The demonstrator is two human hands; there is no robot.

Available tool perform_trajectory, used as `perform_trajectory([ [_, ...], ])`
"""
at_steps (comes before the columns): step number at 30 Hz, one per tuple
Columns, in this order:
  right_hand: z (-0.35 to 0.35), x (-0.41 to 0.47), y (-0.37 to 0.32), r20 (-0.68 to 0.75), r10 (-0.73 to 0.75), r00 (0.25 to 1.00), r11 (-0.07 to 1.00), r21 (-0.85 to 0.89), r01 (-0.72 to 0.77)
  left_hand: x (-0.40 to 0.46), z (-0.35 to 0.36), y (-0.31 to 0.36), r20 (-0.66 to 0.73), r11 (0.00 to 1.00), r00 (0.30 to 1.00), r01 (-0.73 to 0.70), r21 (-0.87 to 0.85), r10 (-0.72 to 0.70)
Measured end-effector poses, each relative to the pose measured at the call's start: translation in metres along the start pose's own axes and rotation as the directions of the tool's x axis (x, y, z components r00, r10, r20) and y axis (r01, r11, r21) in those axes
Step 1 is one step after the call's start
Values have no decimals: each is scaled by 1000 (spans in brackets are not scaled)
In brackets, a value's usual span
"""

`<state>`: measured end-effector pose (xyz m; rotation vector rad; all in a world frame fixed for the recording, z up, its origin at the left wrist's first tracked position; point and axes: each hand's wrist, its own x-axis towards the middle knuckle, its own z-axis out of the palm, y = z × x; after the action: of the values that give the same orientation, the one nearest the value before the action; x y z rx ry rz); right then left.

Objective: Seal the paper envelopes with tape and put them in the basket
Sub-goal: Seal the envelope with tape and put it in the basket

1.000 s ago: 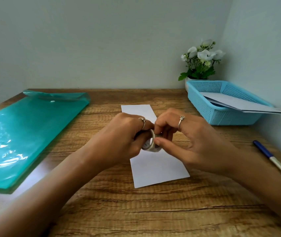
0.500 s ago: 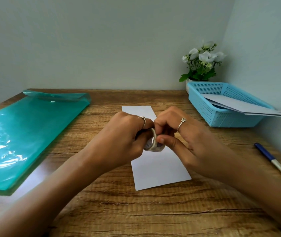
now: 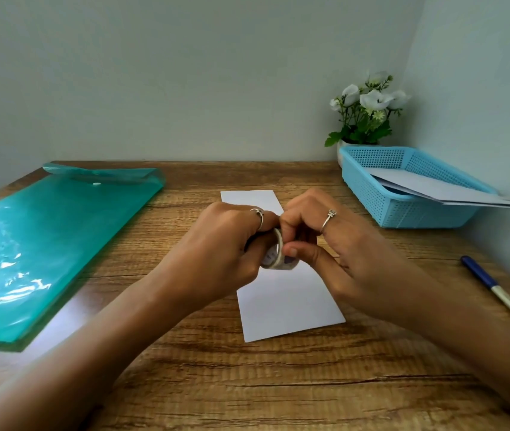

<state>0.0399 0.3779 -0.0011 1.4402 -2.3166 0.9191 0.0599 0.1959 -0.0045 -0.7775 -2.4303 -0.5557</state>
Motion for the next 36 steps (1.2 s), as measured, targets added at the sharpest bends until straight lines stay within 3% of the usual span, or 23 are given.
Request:
perform_trajectory([
  [9,-3,-2,1,16,28,999,1000,11,-28,1,0,0,-7,994,996,-92,64,92],
  [31,-1,-5,-1,-16,-49,999,995,-92,48,-1,0,2,6,994,997,-74,83,74],
  [36,-6,-6,3,-58,9,998,1000,16,-8,0,0,4,22,995,998,-66,71,65],
])
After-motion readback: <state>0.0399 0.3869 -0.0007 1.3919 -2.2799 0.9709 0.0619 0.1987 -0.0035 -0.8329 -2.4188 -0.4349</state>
